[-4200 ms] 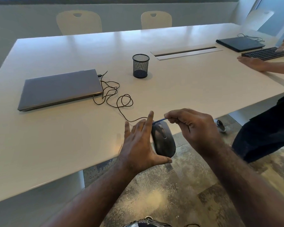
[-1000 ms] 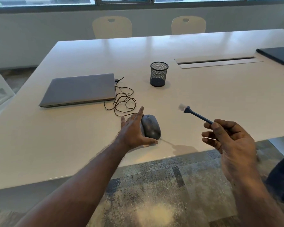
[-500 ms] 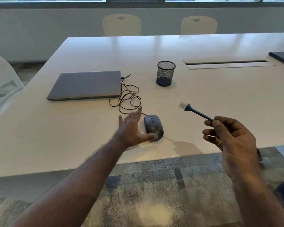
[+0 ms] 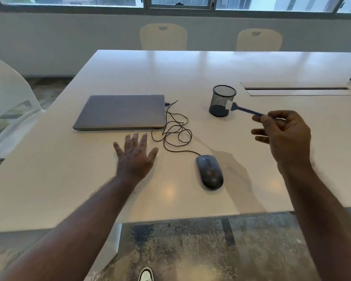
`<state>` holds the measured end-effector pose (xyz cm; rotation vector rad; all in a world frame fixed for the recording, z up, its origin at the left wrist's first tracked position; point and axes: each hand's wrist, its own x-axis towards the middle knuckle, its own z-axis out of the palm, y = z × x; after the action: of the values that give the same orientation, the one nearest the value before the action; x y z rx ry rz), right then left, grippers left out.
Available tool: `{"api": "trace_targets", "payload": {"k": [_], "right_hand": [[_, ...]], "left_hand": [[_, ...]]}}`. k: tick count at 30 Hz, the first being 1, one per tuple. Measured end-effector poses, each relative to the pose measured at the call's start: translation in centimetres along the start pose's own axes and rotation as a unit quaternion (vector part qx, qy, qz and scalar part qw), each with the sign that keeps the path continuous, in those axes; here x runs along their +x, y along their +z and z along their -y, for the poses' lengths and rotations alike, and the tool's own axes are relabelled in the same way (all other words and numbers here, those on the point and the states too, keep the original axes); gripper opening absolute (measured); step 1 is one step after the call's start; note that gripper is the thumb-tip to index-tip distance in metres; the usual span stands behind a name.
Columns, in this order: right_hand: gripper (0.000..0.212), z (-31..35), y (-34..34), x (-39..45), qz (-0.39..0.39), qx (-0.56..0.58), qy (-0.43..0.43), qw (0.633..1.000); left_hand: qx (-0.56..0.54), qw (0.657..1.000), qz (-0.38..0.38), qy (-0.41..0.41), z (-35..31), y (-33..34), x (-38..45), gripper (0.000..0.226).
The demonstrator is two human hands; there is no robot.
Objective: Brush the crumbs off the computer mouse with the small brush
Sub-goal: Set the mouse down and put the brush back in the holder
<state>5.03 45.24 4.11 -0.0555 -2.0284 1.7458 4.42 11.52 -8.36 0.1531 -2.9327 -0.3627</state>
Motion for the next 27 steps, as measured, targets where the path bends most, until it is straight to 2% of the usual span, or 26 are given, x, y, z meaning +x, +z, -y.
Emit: {"api": "trace_targets", "payload": {"k": [3,6,10,15,19,27], "right_hand": [[0.006,-0.6,2.6,3.7,-0.04,-0.083,-0.048,0.995],[0.013,-1.4,5.0,7.8,-0.054,-0.184,-0.091,0.977],[0.026,-2.6,7.5,12.6,-0.081,-0.321,-0.14,0.933],[0.026,-3.1,10.2,16.4,-0.075,-0.451,-0.131,0.88],[0.025,-4.2,12.0,17.8,-0.032,-0.515,-0.115,0.849],[0.024,-6.4,13.2,17.8,0.024,-0.547,-0.08,0.833]], "left_hand": [[0.018,1.0,0.021,-0.015,1.7,0.0,1.4,0.07],[0.024,0.999,0.042,-0.018,2.4,0.0,2.4,0.07],[0.021,0.997,0.076,-0.022,2.5,0.2,2.8,0.071],[0.01,0.996,0.09,-0.024,2.6,0.3,2.8,0.072],[0.002,0.995,0.095,-0.022,2.6,0.2,3.0,0.072],[0.003,0.994,0.102,-0.023,2.6,0.0,2.9,0.072]]}}
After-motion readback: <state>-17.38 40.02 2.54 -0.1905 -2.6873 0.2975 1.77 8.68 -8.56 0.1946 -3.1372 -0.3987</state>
